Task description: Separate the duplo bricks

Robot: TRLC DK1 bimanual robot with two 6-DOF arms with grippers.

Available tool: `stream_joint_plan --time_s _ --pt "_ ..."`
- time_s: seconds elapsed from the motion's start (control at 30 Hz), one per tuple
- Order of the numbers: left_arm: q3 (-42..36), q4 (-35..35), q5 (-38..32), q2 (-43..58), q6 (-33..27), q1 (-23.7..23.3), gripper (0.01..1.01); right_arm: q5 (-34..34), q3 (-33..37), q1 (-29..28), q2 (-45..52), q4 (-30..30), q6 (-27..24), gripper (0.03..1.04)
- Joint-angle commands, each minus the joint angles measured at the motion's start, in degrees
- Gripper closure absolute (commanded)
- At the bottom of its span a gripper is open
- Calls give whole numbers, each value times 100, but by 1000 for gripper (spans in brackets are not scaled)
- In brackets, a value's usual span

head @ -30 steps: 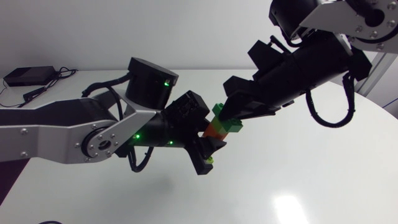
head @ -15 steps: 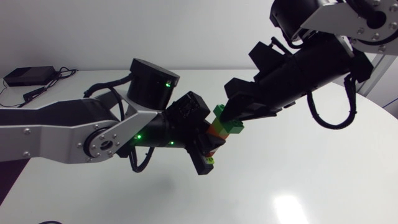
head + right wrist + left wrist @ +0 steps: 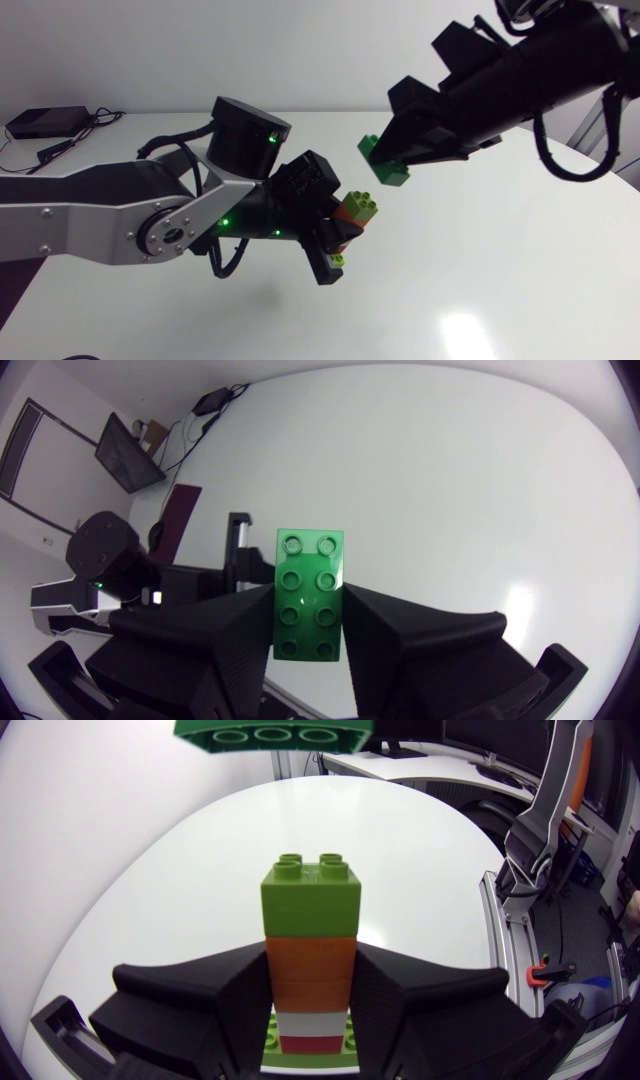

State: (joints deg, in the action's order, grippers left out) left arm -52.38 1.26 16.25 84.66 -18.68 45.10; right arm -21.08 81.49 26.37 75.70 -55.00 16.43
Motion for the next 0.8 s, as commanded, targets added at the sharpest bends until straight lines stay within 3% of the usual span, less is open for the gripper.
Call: stream_joint_plan --time_s 0.0,0.1,0.33,0.77 --pt "158 -38 10 -73 -154 -63 831 447 -63 -167 -126 51 -263 708" --pt "176 41 1 -301 -154 -204 831 1282 -802 -633 -3 719 -676 708" --pt "281 349 10 -706 -277 -335 831 1317 -2375 -1301 612 2002 -1212 707" --pt "386 454 10 -925 -294 -353 830 1748 -3289 -1257 1825 3444 -1335 707"
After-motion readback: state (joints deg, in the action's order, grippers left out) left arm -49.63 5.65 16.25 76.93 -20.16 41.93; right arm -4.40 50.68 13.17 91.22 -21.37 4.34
